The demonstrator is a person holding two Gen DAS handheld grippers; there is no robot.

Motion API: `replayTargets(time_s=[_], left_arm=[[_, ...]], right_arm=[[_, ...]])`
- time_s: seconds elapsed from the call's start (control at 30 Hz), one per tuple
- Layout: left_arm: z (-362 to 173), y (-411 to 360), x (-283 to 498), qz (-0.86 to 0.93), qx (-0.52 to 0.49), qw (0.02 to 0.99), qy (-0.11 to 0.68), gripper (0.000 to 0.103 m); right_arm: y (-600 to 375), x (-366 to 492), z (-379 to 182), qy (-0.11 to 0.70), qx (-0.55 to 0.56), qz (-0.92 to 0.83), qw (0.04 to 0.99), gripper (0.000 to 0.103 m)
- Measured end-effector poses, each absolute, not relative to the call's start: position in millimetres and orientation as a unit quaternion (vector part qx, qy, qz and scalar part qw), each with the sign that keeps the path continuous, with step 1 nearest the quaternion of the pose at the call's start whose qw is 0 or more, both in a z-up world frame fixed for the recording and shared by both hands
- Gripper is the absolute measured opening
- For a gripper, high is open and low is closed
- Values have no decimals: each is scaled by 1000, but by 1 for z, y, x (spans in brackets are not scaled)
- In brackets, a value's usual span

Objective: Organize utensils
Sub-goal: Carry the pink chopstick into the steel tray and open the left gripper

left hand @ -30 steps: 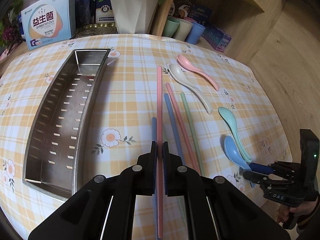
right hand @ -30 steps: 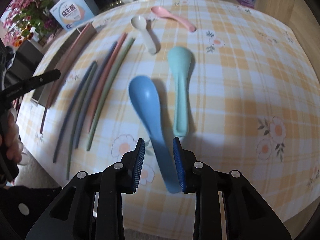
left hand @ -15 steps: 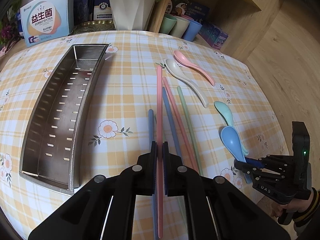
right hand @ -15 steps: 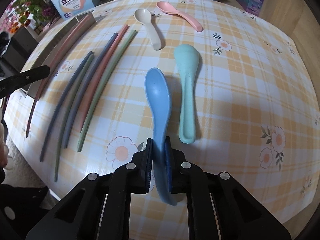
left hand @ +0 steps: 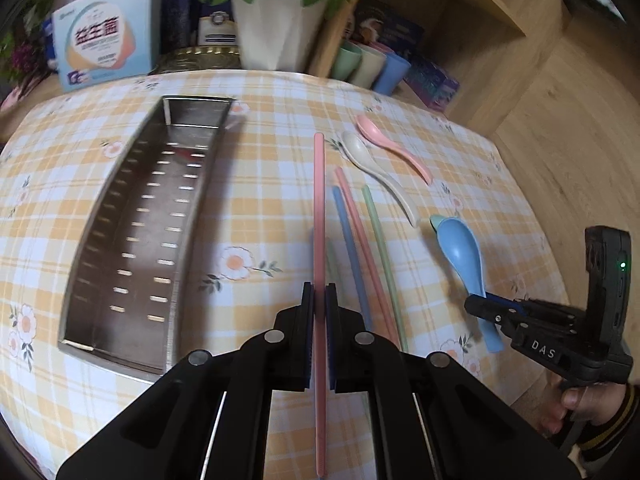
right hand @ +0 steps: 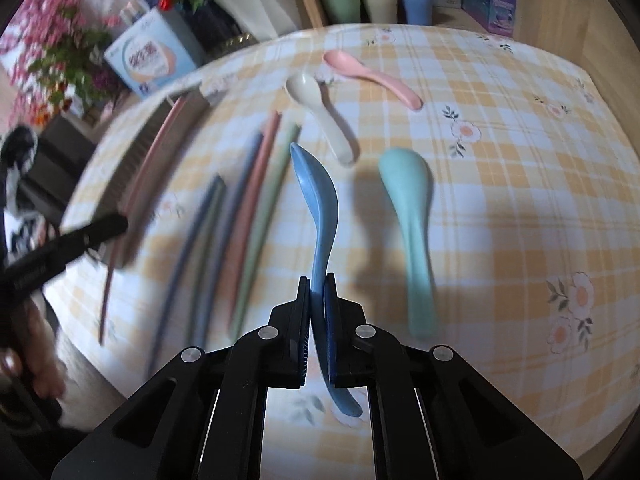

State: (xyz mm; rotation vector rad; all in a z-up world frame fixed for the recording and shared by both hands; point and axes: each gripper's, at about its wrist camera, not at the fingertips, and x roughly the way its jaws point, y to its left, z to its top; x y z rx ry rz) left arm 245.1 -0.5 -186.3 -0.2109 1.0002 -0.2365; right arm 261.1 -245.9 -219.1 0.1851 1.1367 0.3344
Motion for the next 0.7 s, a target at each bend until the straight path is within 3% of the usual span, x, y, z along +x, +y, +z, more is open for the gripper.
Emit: replayTargets(time_s=[0.4,0.7], left_arm=[[-161,83,283,-68,-116,871,473,5],[-209,100,342,-70,-87,846,522,5]], right_arm=[[-223,283,-213,527,118,168,825,7],[-238,285,-215,528,137,143,826,7]])
